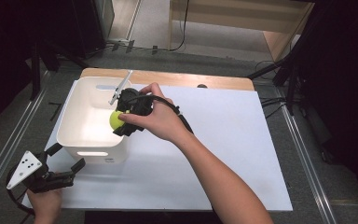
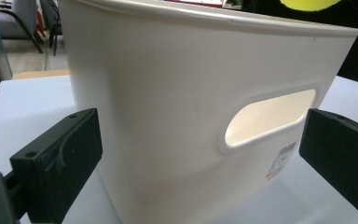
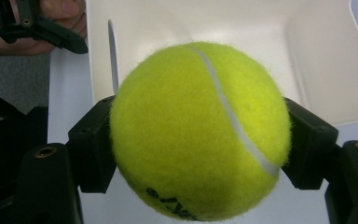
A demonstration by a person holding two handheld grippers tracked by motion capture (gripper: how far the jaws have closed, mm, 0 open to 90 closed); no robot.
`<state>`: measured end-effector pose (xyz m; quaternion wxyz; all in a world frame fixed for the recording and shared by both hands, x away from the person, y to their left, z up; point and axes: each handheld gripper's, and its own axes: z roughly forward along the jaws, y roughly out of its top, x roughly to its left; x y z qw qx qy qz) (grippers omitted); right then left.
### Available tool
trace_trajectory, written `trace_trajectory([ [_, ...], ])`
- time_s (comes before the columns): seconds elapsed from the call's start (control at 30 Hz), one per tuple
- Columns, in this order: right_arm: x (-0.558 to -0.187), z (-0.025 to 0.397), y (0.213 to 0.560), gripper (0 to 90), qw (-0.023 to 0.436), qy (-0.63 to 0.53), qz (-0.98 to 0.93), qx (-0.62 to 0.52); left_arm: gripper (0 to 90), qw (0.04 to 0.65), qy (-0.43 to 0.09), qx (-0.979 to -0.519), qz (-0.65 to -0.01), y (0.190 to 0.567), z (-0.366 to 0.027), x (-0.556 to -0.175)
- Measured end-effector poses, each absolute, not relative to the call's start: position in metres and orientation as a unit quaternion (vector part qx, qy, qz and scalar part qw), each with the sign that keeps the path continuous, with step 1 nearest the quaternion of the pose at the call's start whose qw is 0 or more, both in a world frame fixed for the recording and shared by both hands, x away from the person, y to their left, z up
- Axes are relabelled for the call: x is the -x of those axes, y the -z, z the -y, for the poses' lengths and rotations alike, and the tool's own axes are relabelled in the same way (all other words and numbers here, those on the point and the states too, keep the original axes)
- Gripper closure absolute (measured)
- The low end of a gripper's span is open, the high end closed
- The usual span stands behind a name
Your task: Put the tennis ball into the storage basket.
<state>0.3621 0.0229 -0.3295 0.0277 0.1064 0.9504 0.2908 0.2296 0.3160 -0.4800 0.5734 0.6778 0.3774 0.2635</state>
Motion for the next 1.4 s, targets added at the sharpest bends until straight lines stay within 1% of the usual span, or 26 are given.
trace_trajectory([
  [0.8,-0.362,-0.053,0.334,23.4,0.021,-0.288,-0.954,-0.084,0.0,0.574,-0.263,-0.677,-0.379,0.48,-0.316,-0.23],
  [1.4,-0.363,-0.062,0.344,23.3,0.022,-0.275,-0.958,-0.08,0.0,0.575,-0.262,-0.676,-0.378,0.48,-0.317,-0.23],
])
